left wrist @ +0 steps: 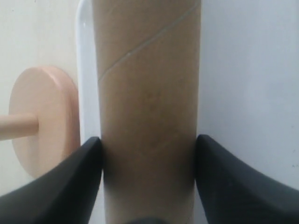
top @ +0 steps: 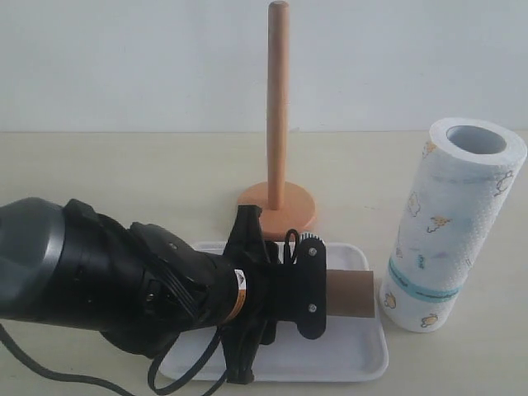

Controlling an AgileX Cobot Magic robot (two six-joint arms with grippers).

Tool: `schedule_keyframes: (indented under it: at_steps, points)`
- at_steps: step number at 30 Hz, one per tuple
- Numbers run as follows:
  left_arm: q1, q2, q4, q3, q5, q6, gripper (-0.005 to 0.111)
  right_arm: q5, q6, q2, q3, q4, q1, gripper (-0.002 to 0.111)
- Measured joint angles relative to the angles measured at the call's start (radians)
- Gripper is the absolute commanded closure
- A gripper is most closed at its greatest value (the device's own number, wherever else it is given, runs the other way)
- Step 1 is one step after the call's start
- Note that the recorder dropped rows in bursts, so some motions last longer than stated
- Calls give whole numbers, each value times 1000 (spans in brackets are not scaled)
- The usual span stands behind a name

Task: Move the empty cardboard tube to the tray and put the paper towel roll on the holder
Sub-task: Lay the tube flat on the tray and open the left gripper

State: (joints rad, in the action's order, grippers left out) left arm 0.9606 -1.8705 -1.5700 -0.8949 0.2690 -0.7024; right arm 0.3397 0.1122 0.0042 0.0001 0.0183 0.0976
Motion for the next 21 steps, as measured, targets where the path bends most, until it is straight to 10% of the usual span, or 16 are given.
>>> schedule_keyframes:
  at_steps: [21]
  points:
    - [0, 0, 0, 0, -2, 57, 103, 0, 0, 0, 0, 0, 0, 108]
